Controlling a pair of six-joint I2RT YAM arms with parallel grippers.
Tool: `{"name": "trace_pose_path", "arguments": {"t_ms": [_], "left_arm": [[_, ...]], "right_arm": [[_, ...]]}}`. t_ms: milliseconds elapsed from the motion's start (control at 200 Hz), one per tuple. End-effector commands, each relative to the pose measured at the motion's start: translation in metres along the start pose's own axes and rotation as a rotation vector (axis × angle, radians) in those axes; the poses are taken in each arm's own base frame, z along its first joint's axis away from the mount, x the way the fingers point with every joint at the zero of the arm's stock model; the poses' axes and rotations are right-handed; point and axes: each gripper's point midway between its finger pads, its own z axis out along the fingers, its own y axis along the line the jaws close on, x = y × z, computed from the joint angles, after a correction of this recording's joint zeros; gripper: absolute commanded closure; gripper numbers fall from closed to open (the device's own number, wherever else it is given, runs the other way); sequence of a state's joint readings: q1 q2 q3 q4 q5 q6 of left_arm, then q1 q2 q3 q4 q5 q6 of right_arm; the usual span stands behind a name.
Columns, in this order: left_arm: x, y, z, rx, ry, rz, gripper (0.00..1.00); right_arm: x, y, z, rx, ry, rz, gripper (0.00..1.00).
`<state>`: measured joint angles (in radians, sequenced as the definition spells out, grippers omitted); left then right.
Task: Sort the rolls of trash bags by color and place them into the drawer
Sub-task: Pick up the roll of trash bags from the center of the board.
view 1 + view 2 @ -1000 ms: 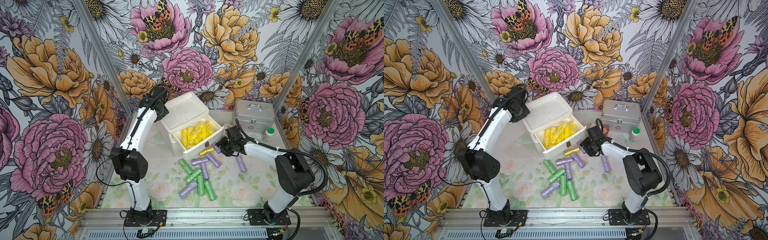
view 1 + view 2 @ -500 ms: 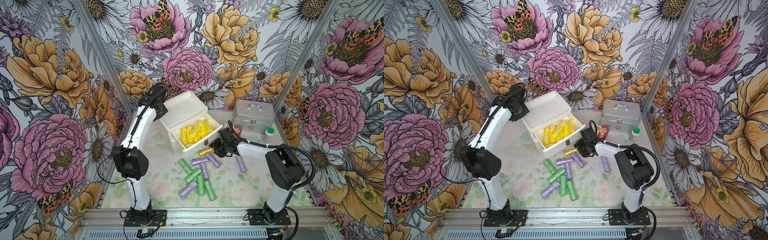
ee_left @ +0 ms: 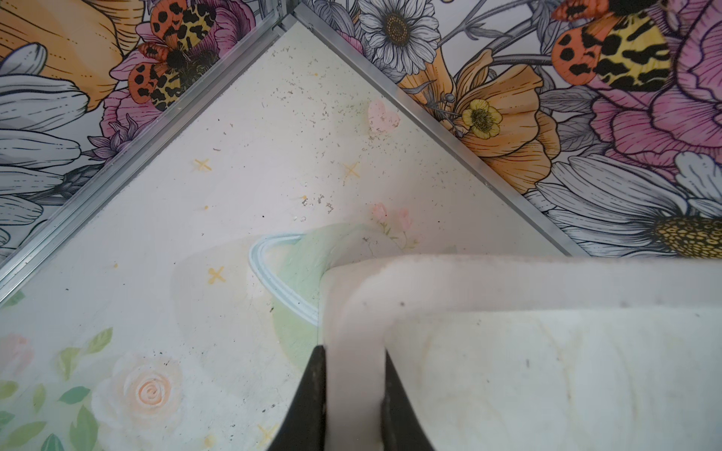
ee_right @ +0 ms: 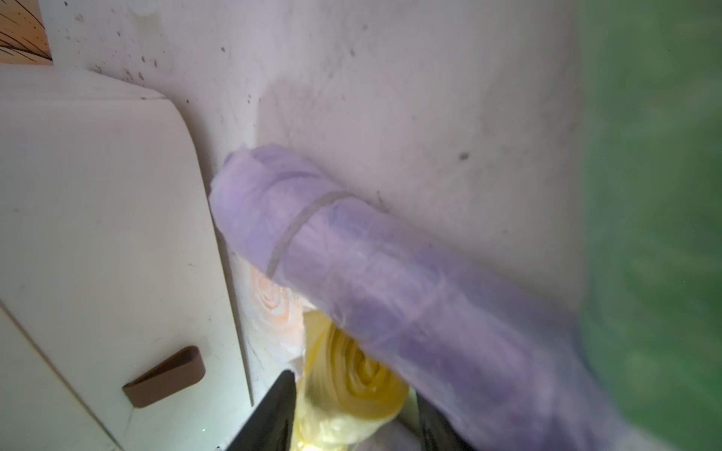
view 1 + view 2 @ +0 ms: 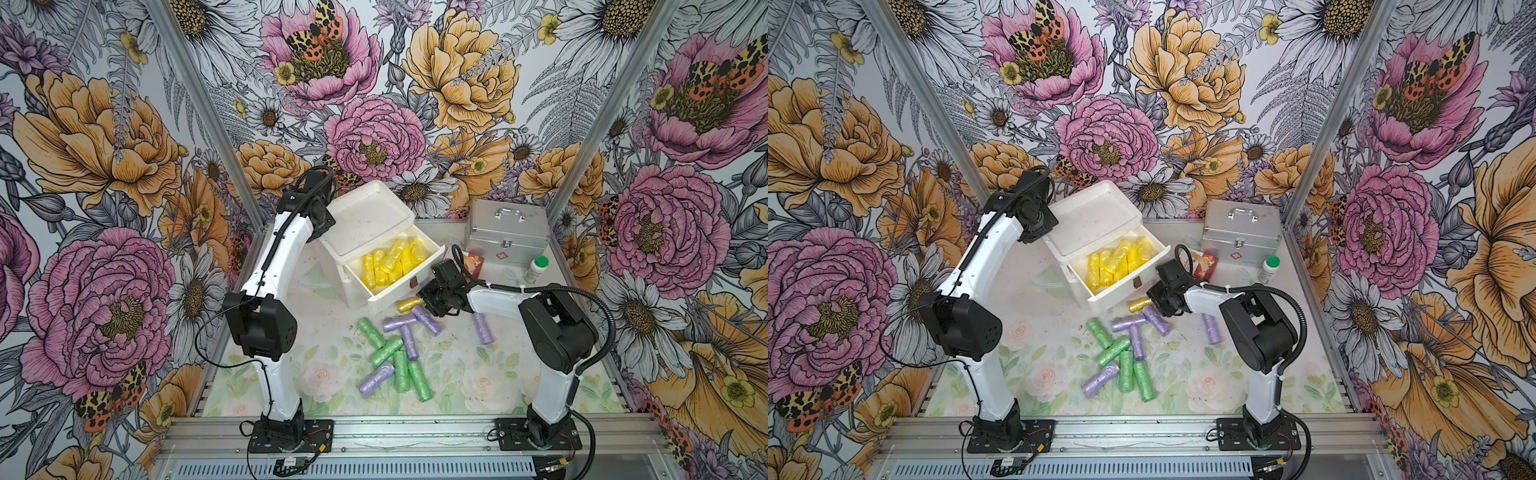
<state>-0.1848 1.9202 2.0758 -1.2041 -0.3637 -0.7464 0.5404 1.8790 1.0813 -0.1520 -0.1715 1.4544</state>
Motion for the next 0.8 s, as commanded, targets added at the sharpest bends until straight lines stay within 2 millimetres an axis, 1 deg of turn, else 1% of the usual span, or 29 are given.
{"name": "trace_pose_path", "arguments": {"t_ms": [0,85,205,325,510,791], "left_arm": [[0.037,-0.006,0.048,-0.011,0.158,-0.071,1.0],[0.04,-0.006,0.05,-0.012,0.167,-0.069,1.0],[0.045,-0.007,0.052,-0.013,0.18,-0.064,1.0],[0.048,-0.01,0.052,-0.01,0.183,-0.058,1.0],[0.055,-0.015,0.054,-0.011,0.189,-0.036,1.0],[0.065,-0.02,0.055,-0.005,0.213,-0.028,1.0]], "right_arm": [[-0.005,-0.008,0.007,0.015,-0.044,0.002,0.61],[-0.006,-0.01,0.009,0.018,-0.051,-0.005,0.68],[-0.005,-0.015,0.011,0.027,-0.05,-0.008,0.75],[-0.008,-0.012,0.001,0.015,-0.078,-0.049,0.79],[-0.009,-0.015,-0.023,-0.016,-0.108,-0.059,0.8],[-0.009,0.0,-0.076,-0.169,-0.15,-0.068,0.8]]}}
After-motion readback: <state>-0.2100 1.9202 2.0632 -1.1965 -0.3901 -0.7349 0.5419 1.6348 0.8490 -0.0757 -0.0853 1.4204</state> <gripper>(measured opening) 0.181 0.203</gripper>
